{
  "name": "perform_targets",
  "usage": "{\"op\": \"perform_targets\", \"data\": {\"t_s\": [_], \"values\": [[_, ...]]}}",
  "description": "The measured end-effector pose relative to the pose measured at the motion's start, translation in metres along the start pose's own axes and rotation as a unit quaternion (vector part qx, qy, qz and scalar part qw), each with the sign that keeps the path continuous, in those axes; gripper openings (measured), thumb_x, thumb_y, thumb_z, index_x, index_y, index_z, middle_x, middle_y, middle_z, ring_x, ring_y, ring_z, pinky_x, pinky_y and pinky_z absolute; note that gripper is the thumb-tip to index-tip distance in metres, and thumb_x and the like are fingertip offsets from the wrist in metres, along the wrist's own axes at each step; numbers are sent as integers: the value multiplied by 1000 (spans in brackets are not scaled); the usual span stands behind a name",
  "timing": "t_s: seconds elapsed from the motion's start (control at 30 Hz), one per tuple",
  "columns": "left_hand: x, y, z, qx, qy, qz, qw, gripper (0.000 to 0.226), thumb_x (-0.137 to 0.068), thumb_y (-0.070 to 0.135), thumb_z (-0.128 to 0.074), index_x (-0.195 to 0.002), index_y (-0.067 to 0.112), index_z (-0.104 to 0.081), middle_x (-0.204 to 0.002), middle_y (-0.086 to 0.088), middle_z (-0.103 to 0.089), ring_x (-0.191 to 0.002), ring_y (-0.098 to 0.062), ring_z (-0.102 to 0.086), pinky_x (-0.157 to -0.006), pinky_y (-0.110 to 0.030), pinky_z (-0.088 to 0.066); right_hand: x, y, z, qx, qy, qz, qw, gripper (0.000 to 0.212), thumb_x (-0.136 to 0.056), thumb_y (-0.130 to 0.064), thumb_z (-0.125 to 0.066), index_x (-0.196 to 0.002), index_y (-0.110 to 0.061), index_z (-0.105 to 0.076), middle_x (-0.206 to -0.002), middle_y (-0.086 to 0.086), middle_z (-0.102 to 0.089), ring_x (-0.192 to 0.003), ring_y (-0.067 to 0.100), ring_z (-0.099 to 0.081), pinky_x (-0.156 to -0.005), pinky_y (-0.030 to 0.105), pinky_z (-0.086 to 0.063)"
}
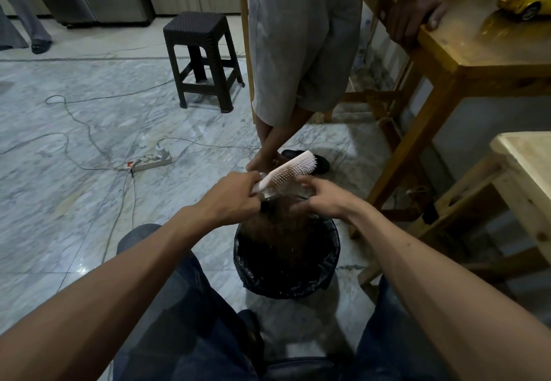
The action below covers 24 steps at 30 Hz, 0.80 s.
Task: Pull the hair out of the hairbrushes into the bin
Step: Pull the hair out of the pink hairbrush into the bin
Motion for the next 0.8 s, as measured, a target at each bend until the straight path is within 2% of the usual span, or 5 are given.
{"op": "perform_targets", "data": {"t_s": [0.1,0.2,0.37,0.63,0.8], "values": [[-2,13,4,49,4,-22,999,9,-89,17,-63,-92,23,-59,-72,0,-60,-60,-15,-54,-51,-30,-37,-10,-5,-26,10,-34,53,998,85,-52,-65,-91,-128,-38,-64,-124,-9,-72,-116,12,-67,-103,41,-54],[-2,19,8,77,8,-31,997,6,-89,21,-65,-89,24,-59,-76,-1,-62,-64,-16,-55,-54,-32,-39,6,-34,-41,-40,-13,137,990,14,-84,-31,-80,-93,-35,-70,-98,-14,-72,-87,-9,-65,-85,21,-53],[-2,-5,19,60,35,14,997,13,-89,21,-66,-100,14,-64,-78,-6,-65,-69,-24,-57,-57,-33,-41,-3,-20,-36,-110,89,106,984,10,-90,-22,-76,-82,-22,-81,-66,-16,-69,-58,-10,-56,-69,20,-45],[2,-31,34,34,107,50,992,11,-86,18,-63,-96,15,-63,-75,-6,-66,-67,-27,-60,-58,-40,-47,-1,21,-4,-59,159,-55,984,10,-87,-21,-79,-94,-15,-84,-87,1,-81,-78,8,-70,-78,26,-52],[0,-23,20,0,74,35,997,15,-85,19,-60,-98,12,-64,-78,-9,-66,-69,-29,-60,-59,-43,-48,-6,-13,-25,-199,-44,5,979,84,-59,-8,-67,-142,-17,-57,-143,9,-61,-128,21,-57,-87,27,-46]]}}
Point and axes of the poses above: each hand's wrist, its own x-axis away from the middle knuckle, its own z-axis out of the back of the hand, y = z × x, the point moved 6 cm from there along -x, towards the middle knuckle
